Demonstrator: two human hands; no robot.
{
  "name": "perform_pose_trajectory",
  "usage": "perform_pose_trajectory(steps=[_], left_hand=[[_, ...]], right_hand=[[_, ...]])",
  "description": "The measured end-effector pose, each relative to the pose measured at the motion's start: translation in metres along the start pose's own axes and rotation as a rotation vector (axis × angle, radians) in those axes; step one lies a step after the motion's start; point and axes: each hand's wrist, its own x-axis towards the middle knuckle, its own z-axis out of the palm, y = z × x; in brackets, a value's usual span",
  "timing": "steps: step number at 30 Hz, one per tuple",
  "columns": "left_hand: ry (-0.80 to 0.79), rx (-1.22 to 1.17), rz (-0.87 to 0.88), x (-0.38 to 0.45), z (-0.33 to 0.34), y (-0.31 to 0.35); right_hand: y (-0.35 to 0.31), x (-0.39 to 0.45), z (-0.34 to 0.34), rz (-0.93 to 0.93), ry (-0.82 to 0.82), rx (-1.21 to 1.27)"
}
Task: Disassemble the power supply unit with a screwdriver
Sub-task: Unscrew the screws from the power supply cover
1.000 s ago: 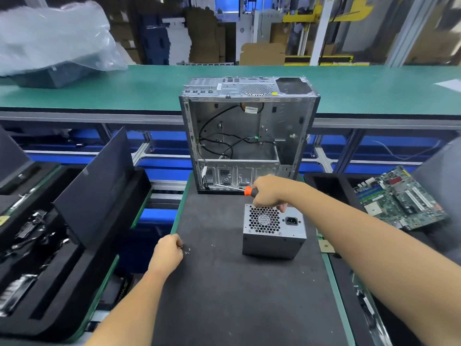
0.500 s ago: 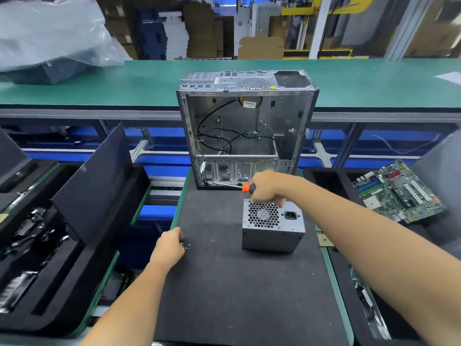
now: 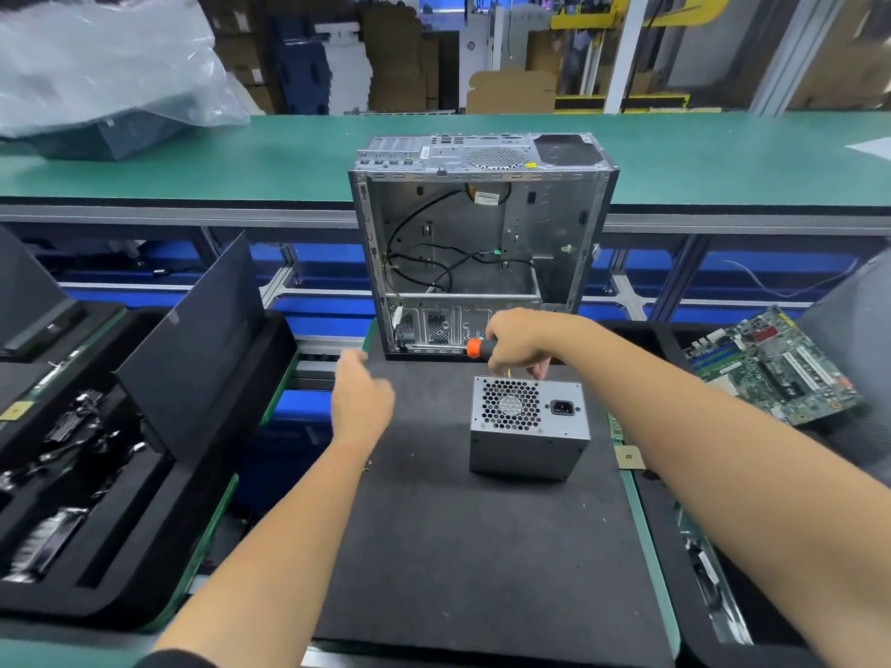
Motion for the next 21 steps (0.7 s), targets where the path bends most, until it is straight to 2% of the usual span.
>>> perform_pose_trajectory(steps=[1,5,12,16,21], left_hand=[[-0.056,-0.045,0.060,0.002,0.001,0.015],[-0.314,0.079,0.291,-0.001,0.010,0.046],[-0.497,0.091,0.567,-0.030,0.029,0.065],[-0.593,0.048,0.545,-0.037,0.033,0.071],[-0.635,0.086,0.502,-0.040,0.031,0.053]], right_hand=[[0.000,-0.004,-0.005,-0.017,-0.002,-0.007],[0.001,-0.022,-0.035,-0.100,0.034,-0.027],[0.001,-0.059,-0.087,-0.228,0.269,0.288],[-0.014,-0.062,-0.072,-0.203,0.269,0.081],[-0.022,-0.053,-0.048,-0.211,0.249,0.009]])
